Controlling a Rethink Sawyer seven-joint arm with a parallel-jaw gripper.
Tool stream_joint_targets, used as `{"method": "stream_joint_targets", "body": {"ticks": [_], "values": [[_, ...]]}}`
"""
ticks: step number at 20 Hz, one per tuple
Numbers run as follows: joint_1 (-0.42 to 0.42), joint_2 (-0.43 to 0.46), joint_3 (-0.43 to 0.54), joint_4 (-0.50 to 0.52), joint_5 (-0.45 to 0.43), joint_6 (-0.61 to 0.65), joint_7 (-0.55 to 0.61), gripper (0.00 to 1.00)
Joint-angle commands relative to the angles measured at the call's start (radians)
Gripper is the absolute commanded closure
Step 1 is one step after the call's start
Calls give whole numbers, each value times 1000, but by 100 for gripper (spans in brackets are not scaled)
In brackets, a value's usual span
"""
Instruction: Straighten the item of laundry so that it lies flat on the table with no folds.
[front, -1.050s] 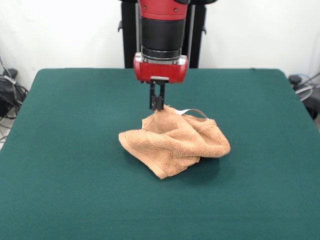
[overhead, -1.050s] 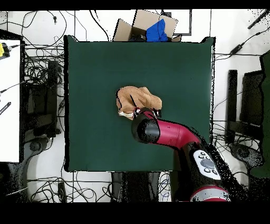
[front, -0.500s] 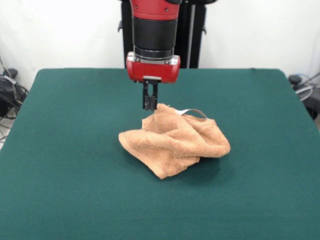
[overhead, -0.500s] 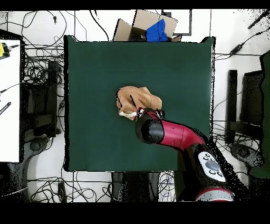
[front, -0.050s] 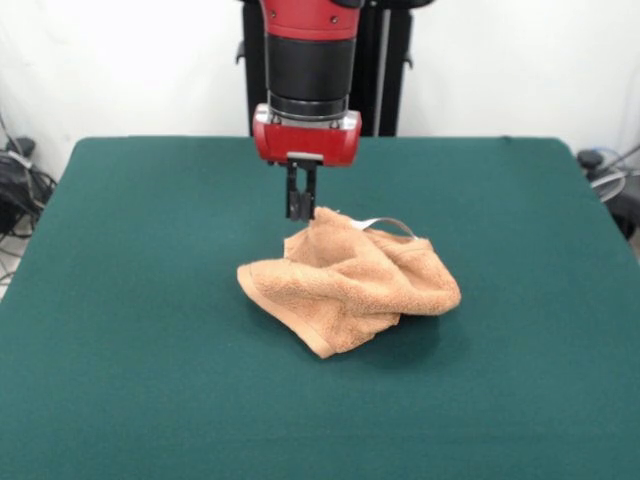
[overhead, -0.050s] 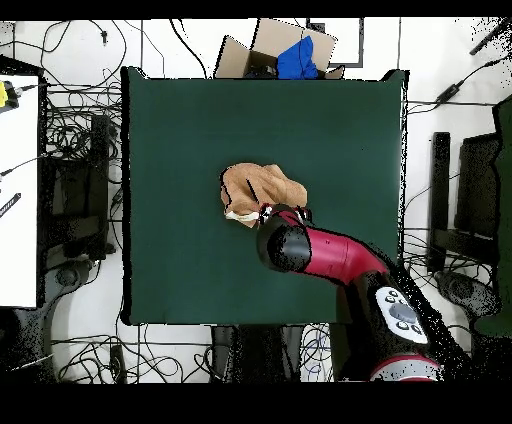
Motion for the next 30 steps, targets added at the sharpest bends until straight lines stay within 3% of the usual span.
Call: {"method": "stream_joint_targets", "body": {"ticks": [1,15,16,30], "values": [[10,24,88,-7,-46,-46,106,100],[42,10,70,6,-36,-52,129,100],[45,10,68,4,-38,-53,126,0],[59,7,63,4,-30,-67,137,0]]}}
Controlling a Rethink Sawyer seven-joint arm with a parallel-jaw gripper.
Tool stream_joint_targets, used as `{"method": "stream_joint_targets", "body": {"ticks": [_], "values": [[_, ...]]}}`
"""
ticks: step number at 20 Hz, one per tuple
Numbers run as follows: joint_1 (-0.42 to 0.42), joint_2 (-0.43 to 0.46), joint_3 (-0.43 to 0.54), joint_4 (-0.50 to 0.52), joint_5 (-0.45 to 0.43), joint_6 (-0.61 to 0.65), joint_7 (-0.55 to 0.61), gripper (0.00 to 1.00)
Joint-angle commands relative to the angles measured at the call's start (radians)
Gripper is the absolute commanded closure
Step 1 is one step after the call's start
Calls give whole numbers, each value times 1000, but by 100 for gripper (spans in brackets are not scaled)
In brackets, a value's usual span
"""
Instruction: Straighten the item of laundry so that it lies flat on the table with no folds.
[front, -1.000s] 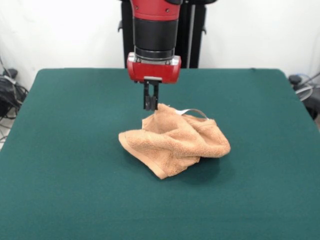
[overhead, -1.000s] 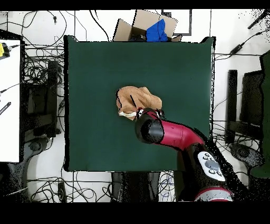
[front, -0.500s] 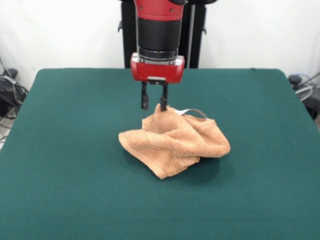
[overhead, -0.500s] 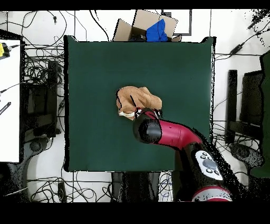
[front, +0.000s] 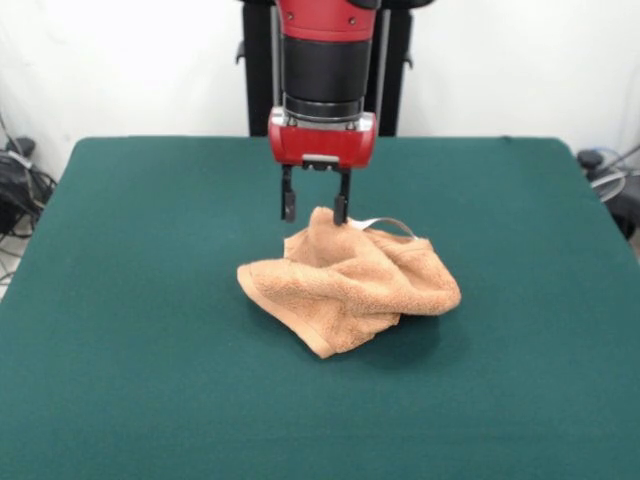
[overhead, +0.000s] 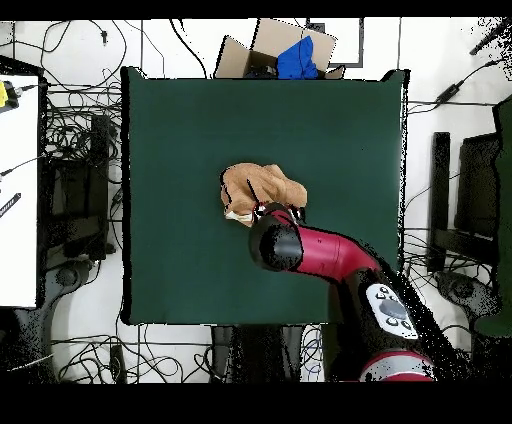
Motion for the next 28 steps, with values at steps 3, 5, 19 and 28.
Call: {"method": "stream_joint_targets", "body": {"ticks": [3,5,19,28], "values": [[29,15,69,-1,-30,-50,133,0],[30,27,79,-7,-31,-52,130,0],[107,43,68,-11,11,-81,178,0],[102,71,57,-33,-8,-92,155,0]]}}
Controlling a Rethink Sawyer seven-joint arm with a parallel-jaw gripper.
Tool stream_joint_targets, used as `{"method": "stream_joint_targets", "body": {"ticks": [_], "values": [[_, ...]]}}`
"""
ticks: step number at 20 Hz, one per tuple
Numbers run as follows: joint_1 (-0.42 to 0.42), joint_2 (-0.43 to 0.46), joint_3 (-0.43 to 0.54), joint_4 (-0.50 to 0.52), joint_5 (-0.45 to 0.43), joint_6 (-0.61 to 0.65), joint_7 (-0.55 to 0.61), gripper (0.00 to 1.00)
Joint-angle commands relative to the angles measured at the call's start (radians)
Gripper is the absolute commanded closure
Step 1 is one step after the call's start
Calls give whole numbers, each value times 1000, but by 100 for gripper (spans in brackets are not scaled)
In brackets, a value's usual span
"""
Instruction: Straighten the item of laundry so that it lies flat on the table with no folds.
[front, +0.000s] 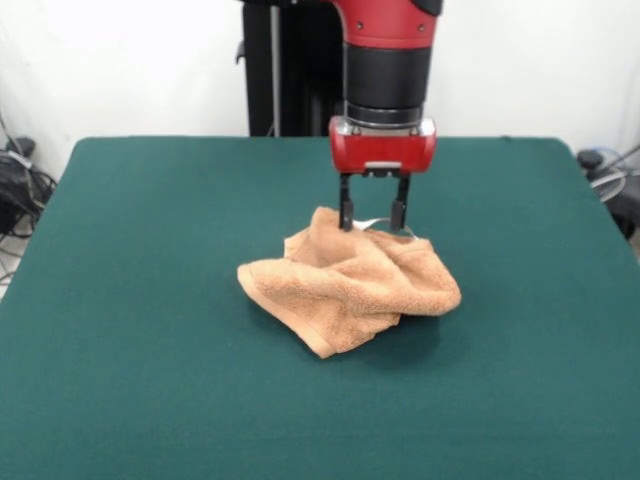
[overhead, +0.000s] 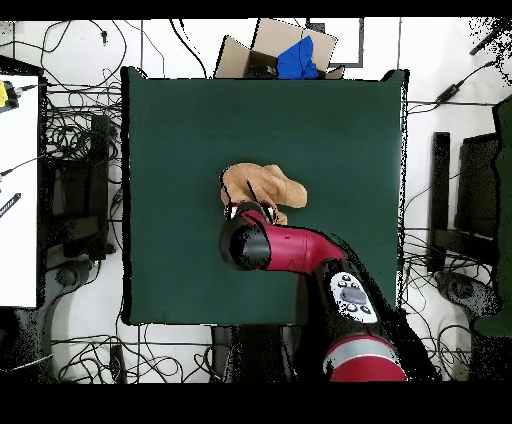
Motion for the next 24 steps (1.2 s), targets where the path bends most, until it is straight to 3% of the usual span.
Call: {"method": "stream_joint_targets", "body": {"ticks": [1,6,17,24], "values": [[-9,61,59,-43,-16,-57,143,0],[-28,110,49,-89,-41,-74,115,0],[-123,98,79,-107,-98,-34,53,0],[-133,100,94,-83,-120,-46,82,0]]}}
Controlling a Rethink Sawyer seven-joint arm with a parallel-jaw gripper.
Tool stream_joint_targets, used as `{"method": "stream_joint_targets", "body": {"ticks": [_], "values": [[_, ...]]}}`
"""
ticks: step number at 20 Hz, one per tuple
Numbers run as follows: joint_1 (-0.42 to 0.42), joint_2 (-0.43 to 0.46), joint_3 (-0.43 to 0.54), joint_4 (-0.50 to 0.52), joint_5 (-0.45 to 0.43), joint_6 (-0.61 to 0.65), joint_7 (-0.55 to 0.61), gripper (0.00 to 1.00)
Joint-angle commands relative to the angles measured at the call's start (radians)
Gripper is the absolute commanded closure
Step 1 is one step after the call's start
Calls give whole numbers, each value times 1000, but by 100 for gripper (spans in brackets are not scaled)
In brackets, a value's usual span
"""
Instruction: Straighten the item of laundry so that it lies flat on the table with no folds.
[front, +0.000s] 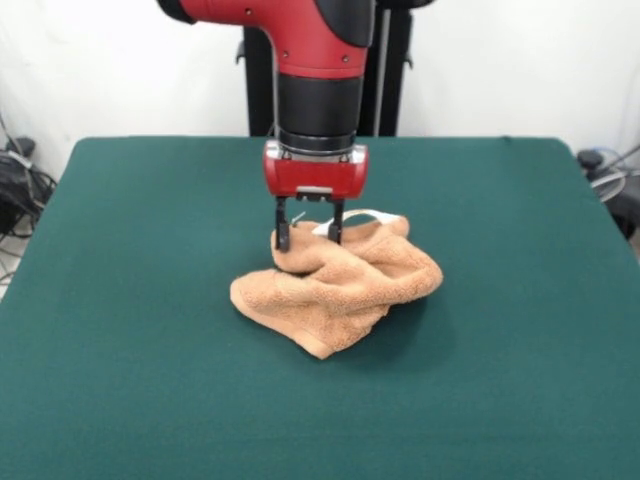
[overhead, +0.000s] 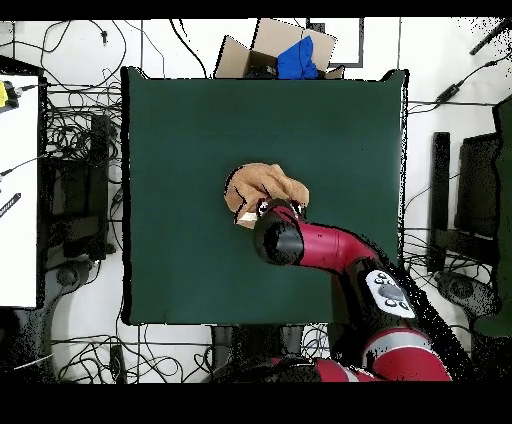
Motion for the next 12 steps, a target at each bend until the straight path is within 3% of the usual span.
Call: {"method": "stream_joint_targets", "body": {"ticks": [1,12], "values": [[-13,35,85,-23,-65,-29,84,0],[12,29,77,3,-60,-41,124,0]]}}
